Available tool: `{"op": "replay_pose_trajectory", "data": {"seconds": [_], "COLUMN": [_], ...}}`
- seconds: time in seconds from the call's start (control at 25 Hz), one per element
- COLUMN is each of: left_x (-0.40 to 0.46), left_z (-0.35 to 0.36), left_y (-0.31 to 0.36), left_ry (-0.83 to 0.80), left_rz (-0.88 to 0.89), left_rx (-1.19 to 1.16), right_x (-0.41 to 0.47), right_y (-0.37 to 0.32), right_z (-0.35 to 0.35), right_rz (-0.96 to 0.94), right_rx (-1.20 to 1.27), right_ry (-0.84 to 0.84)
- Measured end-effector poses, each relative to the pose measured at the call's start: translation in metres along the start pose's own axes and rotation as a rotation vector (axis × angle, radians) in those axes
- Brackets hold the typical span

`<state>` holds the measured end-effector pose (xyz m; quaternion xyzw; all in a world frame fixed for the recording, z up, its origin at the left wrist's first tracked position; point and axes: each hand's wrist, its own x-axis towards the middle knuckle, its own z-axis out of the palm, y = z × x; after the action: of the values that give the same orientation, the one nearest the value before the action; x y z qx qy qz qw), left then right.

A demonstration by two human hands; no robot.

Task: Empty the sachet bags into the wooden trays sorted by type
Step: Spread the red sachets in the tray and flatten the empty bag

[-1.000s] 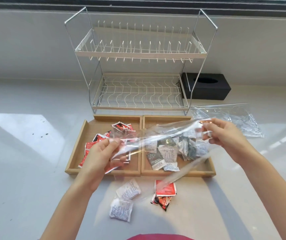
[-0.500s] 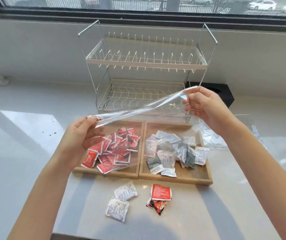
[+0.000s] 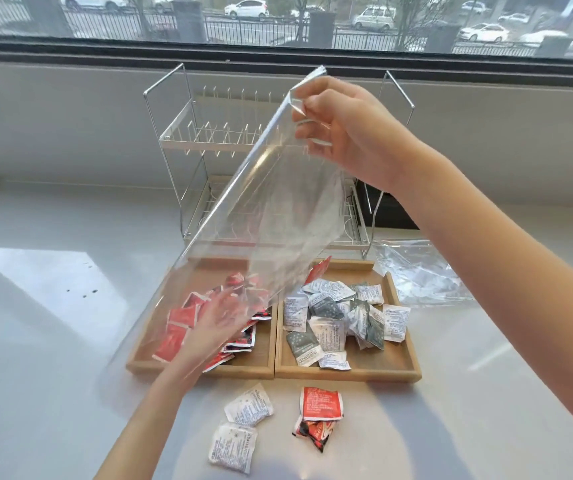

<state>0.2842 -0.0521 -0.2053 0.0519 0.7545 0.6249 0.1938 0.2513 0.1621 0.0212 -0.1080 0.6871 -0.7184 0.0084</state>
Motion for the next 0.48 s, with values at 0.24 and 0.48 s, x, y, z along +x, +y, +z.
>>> {"op": "replay_pose_trajectory", "data": {"seconds": [0.24,0.48], "left_x": [0.029,0.043], "left_z": [0.036,0.034], "left_y": [0.014,0.024], "left_ry": [-0.056,0.208], "left_rz": [0.014,0.073], "left_rx": [0.158,-0.087], "right_x": [0.019,0.027], "right_y": [-0.027,-0.032], "right_z": [0.017,0.025], "right_rz": [-0.054,-0.075], "right_rx": [-0.059,-0.084], "right_ry": [-0.123,-0.218]}}
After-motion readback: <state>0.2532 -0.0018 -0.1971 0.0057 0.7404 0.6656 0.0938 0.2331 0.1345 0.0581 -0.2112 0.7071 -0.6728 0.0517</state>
